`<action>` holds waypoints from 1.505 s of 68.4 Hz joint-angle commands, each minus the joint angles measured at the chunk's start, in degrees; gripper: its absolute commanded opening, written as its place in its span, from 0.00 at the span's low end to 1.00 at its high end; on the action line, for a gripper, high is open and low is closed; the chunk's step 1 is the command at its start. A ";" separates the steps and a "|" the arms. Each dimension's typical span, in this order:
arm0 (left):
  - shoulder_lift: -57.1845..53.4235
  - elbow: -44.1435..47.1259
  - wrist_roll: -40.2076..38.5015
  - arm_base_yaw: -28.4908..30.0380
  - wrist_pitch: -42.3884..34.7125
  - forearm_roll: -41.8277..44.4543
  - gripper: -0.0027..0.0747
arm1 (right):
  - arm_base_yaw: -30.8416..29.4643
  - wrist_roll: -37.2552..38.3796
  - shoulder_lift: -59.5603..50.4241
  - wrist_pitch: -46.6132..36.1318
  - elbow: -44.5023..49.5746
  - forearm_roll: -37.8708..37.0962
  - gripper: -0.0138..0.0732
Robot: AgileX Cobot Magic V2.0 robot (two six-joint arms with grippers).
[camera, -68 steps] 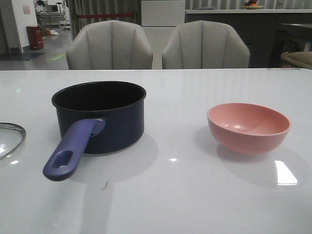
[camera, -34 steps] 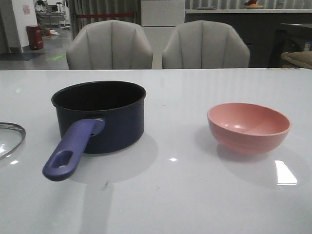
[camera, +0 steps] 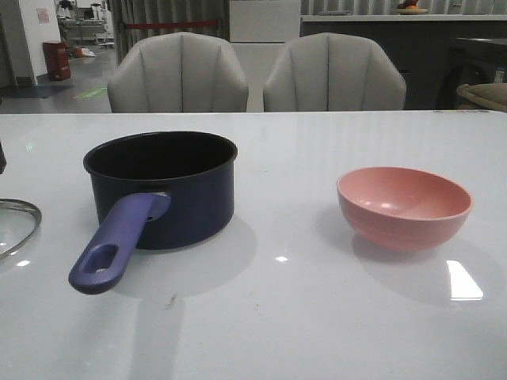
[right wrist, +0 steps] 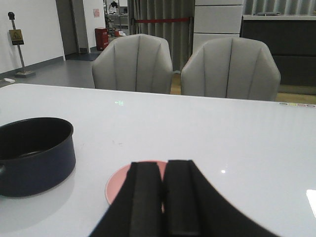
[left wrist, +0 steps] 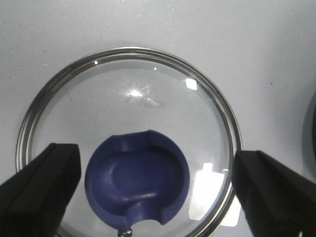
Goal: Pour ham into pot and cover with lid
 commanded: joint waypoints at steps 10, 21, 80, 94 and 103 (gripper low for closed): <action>-2.13 -1.93 -3.24 0.15 0.51 2.56 0.88 | 0.09 -0.66 0.54 -4.16 -1.63 0.20 0.33; -0.74 -1.93 -3.24 0.15 2.77 2.56 0.88 | 0.09 -0.66 0.54 -4.16 -1.63 0.20 0.33; 3.75 -3.47 -3.13 0.15 3.34 2.56 0.44 | 0.09 -0.66 0.54 -4.16 -1.63 0.20 0.33; 1.56 -6.92 -2.58 0.04 4.87 2.56 0.44 | 0.09 -0.66 0.54 -4.16 -1.63 0.20 0.33; -1.83 -10.03 -2.44 -0.46 5.02 2.56 0.44 | 0.09 -0.66 0.54 -4.16 -1.63 0.20 0.33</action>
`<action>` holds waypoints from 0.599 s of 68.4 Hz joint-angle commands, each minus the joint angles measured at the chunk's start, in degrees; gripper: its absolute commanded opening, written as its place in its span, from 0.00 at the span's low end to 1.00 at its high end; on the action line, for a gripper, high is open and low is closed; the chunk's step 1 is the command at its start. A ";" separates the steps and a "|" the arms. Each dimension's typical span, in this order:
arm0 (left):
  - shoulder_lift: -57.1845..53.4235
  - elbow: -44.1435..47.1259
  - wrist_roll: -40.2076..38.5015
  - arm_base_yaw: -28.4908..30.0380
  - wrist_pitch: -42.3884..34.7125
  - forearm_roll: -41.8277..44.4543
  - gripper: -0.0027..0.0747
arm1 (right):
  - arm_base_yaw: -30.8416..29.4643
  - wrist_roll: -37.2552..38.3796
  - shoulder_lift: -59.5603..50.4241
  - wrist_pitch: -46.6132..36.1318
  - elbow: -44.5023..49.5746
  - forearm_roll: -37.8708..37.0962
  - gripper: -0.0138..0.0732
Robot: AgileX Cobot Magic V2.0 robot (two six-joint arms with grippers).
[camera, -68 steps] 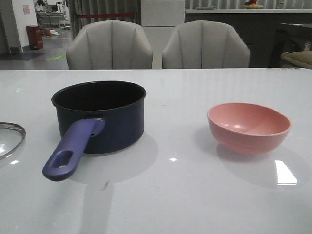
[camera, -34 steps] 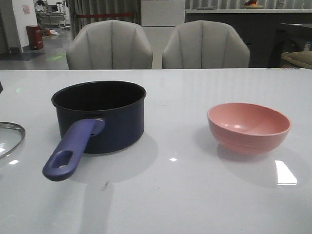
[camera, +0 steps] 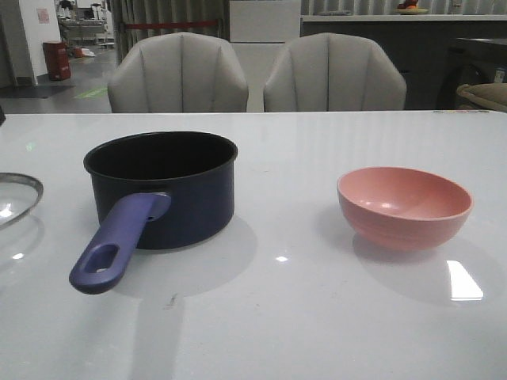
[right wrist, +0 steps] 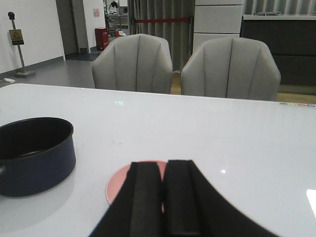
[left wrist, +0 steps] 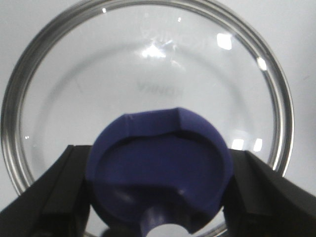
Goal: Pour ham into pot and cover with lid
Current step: 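Lift the glass lid by its knob with the left gripper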
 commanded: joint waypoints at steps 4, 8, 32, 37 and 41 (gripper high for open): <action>-7.28 -5.49 0.93 -1.37 -0.78 -0.34 0.44 | 0.09 -0.66 0.54 -4.16 -1.63 0.20 0.33; -8.01 -7.72 1.72 -3.09 0.01 -0.45 0.44 | 0.09 -0.66 0.54 -4.16 -1.63 0.20 0.33; -5.98 -17.84 2.95 -18.65 4.25 -0.45 0.44 | 0.09 -0.66 0.54 -4.16 -1.63 0.20 0.33; -4.74 -19.08 2.95 -21.22 4.75 -0.45 0.44 | 0.09 -0.66 0.54 -4.16 -1.63 0.20 0.33; -3.93 -20.18 2.95 -22.66 5.28 -0.58 0.44 | 0.09 -0.66 0.54 -4.16 -1.63 0.20 0.33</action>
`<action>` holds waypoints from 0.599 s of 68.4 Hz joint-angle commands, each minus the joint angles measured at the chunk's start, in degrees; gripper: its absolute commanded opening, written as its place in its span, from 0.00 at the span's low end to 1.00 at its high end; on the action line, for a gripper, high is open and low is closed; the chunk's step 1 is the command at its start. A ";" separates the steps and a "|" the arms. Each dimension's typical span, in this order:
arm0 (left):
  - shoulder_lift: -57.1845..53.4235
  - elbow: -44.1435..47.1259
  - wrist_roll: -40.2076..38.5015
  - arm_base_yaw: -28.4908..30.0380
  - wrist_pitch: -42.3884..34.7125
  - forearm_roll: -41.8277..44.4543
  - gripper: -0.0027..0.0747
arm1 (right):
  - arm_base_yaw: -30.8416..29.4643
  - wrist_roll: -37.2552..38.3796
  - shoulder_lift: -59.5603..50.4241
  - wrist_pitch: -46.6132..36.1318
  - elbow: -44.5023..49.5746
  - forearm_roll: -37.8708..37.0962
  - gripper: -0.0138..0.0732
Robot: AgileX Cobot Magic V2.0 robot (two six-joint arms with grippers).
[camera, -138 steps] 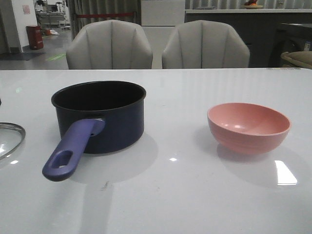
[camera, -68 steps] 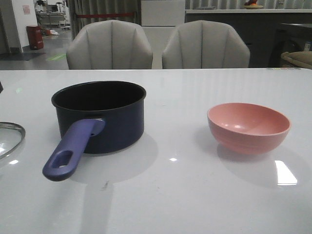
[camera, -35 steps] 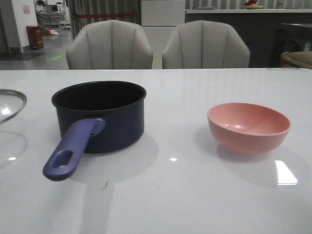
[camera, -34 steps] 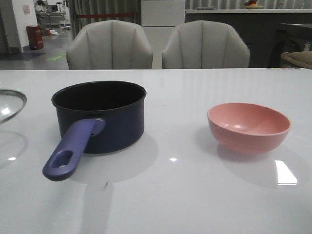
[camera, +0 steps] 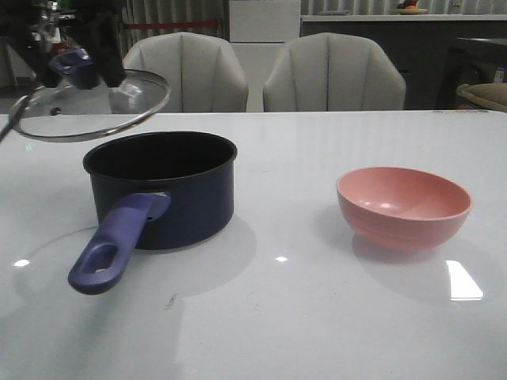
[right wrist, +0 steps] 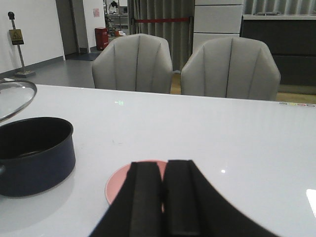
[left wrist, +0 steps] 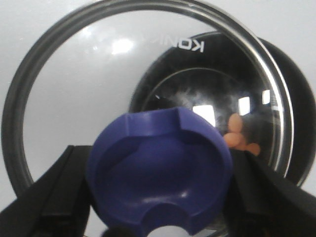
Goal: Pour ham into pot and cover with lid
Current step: 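Lift the glass lid by its knob with the left gripper, then lower the glass lid onto the pot with the left gripper and release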
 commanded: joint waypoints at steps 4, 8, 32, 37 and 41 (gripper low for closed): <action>-0.28 -5.27 0.12 -3.77 -0.33 -0.65 0.44 | 0.09 -0.66 0.54 -4.27 -1.63 0.20 0.33; 1.00 -6.81 0.12 -4.80 1.25 -0.90 0.44 | 0.09 -0.66 0.54 -4.27 -1.63 0.20 0.33; 6.31 -12.29 0.12 -7.31 6.81 -1.99 0.44 | 0.09 -0.66 0.54 -4.27 -1.63 0.20 0.33; 6.72 -12.29 0.12 -7.31 7.11 -1.99 0.44 | 0.09 -0.66 0.54 -4.27 -1.63 0.20 0.33; 6.93 -12.29 0.12 -7.31 6.59 -1.99 0.44 | 0.09 -0.66 0.54 -4.27 -1.63 0.20 0.33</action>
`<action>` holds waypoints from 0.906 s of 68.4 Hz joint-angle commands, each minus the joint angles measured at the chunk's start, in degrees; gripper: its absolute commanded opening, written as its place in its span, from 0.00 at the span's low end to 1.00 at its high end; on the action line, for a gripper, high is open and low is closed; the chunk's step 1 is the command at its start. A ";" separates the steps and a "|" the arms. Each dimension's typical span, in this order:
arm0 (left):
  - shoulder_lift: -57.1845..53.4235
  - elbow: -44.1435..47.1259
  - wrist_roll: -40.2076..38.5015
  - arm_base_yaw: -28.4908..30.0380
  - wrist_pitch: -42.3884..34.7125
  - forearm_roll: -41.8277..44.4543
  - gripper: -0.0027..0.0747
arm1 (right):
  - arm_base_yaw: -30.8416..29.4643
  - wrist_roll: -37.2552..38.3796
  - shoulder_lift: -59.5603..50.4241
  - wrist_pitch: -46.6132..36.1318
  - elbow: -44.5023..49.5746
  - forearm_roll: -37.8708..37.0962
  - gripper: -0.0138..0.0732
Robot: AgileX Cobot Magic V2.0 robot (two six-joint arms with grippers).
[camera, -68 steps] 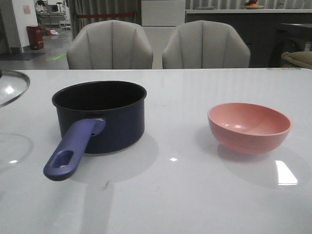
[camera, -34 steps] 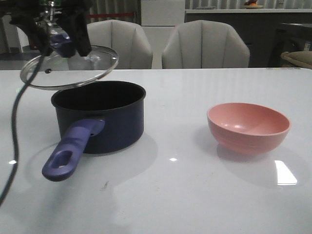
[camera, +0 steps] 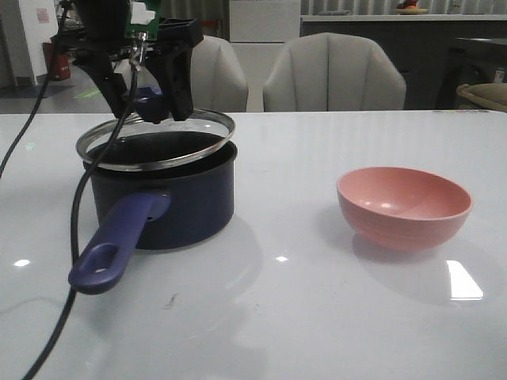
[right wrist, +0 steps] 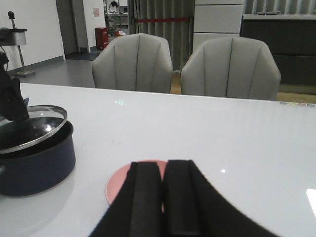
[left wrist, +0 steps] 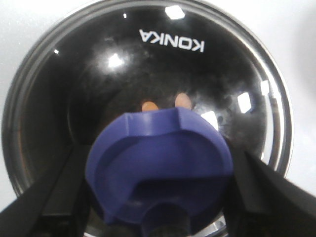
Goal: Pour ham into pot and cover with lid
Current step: 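Lower the glass lid onto the pot with the left gripper and release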
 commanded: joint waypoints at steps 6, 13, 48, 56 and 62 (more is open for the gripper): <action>-2.68 -2.17 -0.11 -0.40 -4.01 -0.93 0.44 | 0.09 -0.66 0.54 -4.27 -1.63 0.20 0.33; -2.20 -2.17 -0.11 -0.40 -4.79 -0.93 0.44 | 0.09 -0.66 0.54 -4.27 -1.63 0.20 0.33; 0.69 -2.26 -0.11 -0.40 -3.87 -0.93 0.60 | 0.09 -0.66 0.54 -4.27 -1.63 0.20 0.33; 0.69 -2.26 -0.11 -0.40 -4.83 -0.93 0.74 | 0.09 -0.66 0.54 -4.27 -1.63 0.20 0.33; 0.69 -2.56 -0.11 -0.40 -4.95 -0.93 0.79 | 0.09 -0.66 0.54 -4.27 -1.63 0.20 0.33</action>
